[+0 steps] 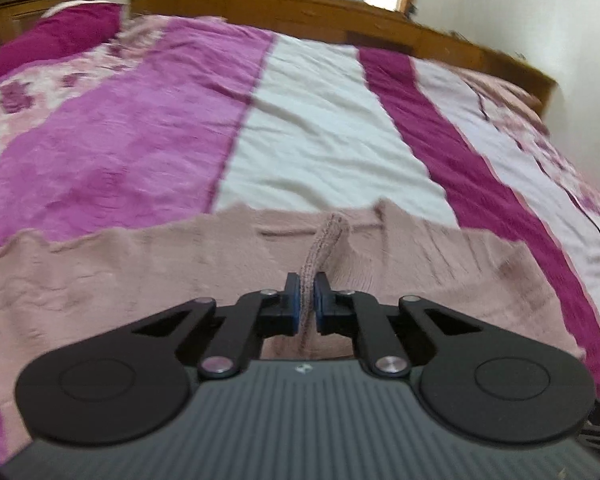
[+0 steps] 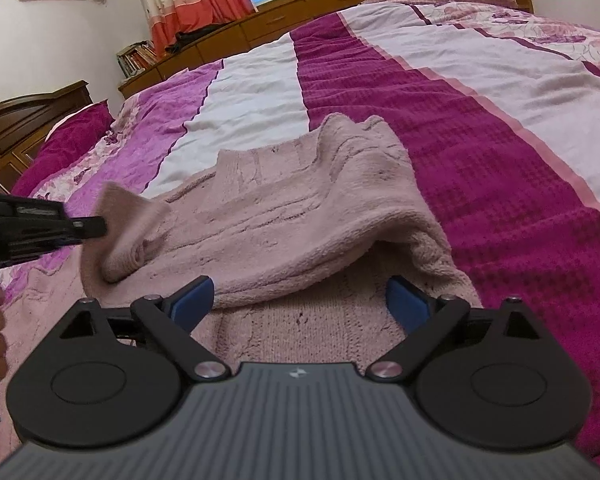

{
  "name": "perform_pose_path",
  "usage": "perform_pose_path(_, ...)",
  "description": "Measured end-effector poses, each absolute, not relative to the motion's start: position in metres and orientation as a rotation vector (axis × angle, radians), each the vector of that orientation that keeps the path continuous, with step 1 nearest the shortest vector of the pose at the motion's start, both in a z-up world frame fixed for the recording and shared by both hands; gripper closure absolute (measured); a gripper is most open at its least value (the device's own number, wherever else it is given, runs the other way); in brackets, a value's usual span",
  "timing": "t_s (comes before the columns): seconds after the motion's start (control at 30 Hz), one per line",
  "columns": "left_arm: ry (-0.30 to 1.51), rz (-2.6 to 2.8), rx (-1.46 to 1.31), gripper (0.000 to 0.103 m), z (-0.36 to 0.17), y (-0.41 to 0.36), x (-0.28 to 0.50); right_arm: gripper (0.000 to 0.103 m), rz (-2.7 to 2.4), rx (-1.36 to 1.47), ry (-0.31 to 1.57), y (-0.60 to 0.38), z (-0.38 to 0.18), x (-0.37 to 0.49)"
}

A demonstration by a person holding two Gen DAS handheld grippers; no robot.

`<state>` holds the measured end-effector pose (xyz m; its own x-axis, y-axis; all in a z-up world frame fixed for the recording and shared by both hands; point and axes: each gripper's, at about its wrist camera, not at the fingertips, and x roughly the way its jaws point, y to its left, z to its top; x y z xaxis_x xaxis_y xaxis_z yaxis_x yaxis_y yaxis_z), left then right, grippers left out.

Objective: Fold small clothes

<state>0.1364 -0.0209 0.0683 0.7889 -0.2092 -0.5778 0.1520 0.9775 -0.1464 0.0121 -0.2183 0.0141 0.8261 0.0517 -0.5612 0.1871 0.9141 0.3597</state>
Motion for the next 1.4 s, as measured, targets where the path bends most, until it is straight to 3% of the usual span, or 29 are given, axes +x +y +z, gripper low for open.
perform_pose_path(0.2,0.606,-0.052,-0.135,0.095,0.069,0.019,0.117,0.006,-0.076,0.418,0.596,-0.218,0.015,0.012)
perform_pose_path(0.47,0.756,0.024,-0.244,0.091,0.033,0.045,0.11,0.006,-0.09,0.453,0.577,-0.224,0.018,0.009)
perform_pose_path(0.6,0.744,0.009,-0.242,0.079,0.035,0.05,0.106,0.006,-0.103,0.501,0.55,-0.232,0.019,0.005)
perform_pose_path(0.97,0.755,0.005,-0.198,0.078,0.034,0.047,0.102,0.006,-0.295,0.53,0.529,-0.255,0.026,-0.013)
perform_pose_path(1.2,0.727,-0.013,-0.207,0.078,0.049,0.056,0.095,0.006,-0.177,0.532,0.417,-0.283,0.054,0.016)
perform_pose_path(1.3,0.705,-0.007,-0.198,0.078,0.056,0.058,0.093,0.014,-0.162,0.578,0.385,-0.308,0.056,0.041)
perform_pose_path(1.4,0.696,-0.008,-0.196,0.078,0.06,0.058,0.095,0.029,-0.153,0.582,0.446,-0.327,0.051,0.071)
